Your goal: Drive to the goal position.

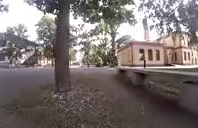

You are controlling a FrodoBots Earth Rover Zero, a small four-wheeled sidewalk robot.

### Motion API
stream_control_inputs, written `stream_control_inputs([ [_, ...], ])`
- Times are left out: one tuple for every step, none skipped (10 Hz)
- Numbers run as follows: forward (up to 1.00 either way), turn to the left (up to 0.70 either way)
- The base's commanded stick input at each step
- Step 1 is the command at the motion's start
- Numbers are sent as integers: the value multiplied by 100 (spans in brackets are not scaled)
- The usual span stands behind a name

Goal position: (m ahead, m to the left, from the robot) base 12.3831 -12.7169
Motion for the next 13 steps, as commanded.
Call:
stream_control_inputs([
  [44,0],
  [44,0],
  [44,1],
  [44,2],
  [44,2],
  [44,2],
  [44,2],
  [44,2],
  [44,2],
  [44,2],
  [44,2],
  [44,2],
  [44,2],
])
